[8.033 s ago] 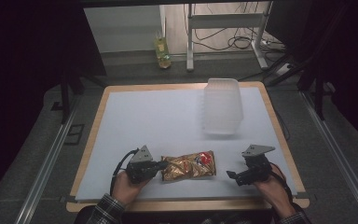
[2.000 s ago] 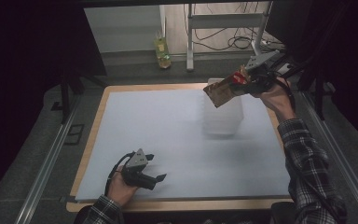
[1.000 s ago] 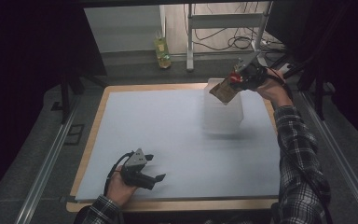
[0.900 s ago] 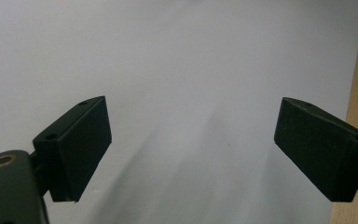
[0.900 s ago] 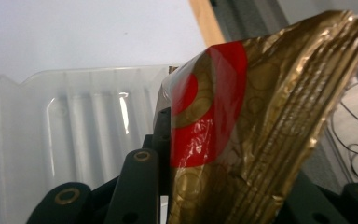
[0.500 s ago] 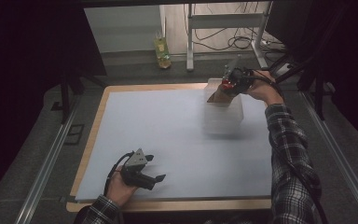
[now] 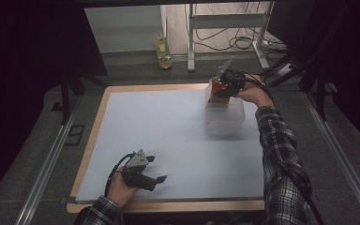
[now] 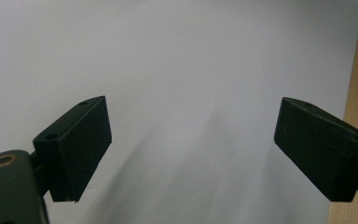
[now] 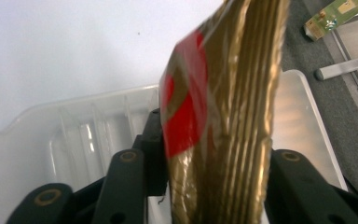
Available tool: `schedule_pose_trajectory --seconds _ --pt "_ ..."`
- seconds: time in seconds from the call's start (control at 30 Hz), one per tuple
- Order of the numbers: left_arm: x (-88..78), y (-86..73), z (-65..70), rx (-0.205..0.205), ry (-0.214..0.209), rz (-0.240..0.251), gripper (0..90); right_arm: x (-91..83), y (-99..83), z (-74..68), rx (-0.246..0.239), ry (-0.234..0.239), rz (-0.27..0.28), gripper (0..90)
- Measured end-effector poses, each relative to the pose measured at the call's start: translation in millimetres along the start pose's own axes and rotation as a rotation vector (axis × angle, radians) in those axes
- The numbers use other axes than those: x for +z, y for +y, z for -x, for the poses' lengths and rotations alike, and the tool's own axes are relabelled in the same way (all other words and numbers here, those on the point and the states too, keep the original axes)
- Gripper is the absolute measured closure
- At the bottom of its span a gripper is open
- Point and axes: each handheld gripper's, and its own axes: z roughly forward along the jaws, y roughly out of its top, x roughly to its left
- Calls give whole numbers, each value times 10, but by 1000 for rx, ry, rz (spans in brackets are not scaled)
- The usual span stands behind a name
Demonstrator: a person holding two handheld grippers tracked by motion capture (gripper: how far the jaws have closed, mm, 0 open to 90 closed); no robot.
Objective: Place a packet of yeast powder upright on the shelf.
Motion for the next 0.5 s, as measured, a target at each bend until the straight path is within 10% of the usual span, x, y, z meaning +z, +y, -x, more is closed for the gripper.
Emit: schedule_pose_trajectory --seconds 0.5 --pt "-3 4 -8 -8 6 19 98 -129 -29 -2 90 -45 46 323"
